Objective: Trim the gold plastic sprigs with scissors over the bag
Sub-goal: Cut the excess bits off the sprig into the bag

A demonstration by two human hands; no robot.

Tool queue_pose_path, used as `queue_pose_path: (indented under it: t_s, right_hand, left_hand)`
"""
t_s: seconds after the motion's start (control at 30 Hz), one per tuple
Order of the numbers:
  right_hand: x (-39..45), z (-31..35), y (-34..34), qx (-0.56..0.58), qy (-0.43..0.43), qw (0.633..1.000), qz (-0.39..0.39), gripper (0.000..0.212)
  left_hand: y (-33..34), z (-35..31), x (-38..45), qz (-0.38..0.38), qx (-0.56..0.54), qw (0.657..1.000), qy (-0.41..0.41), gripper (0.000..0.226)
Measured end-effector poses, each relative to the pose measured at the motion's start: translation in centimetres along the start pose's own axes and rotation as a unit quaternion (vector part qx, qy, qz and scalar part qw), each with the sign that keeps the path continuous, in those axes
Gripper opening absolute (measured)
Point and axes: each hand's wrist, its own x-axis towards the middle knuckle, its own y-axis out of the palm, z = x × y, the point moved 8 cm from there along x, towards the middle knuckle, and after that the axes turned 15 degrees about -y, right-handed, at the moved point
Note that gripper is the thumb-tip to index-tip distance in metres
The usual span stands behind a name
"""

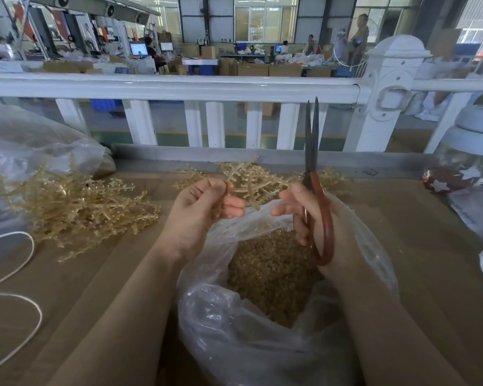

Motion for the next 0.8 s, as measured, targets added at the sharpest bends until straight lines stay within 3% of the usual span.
queue_pose_path:
  t_s: [0.23, 0.37, 0.47, 0.57, 0.7, 0.8]
  right_hand:
    - [0.0, 0.2, -0.2, -0.009, 0.031, 0.999, -0.018, 0.043]
    - [-0.2, 0.2, -0.6, -0.041, 0.050, 0.997, -0.033, 0.014]
    - [-0.3, 0.7, -0.2, -0.061, 0.038, 0.997, -0.030, 0.005]
    - [-0.2, 1.1, 0.3, -0.063, 0.019, 0.998, -0.016, 0.006]
    - [-0.3, 1.0, 0.8, -0.072, 0.007, 0.997, 0.000, 0.006]
    - [-0.3, 0.5, 0.9, -0.076, 0.007, 0.997, 0.007, 0.006]
  left_hand:
    - [-0.1, -0.2, 0.1, 0.014, 0.005, 1.000, 0.025, 0.031]
    - [-0.2, -0.1, 0.1, 0.022, -0.002, 0.999, 0.024, 0.028]
    - [0.0, 0.1, 0.2, 0.034, -0.006, 0.999, -0.002, 0.017]
    - [0.6, 0.7, 0.1, 0.070, 0.001, 0.996, -0.051, 0.048]
    - [2.2, 1.6, -0.4, 0.119, 0.035, 0.988, -0.093, 0.012]
    - [2.7, 2.3, -0.4, 0.131, 0.017, 0.985, -0.114, 0.015]
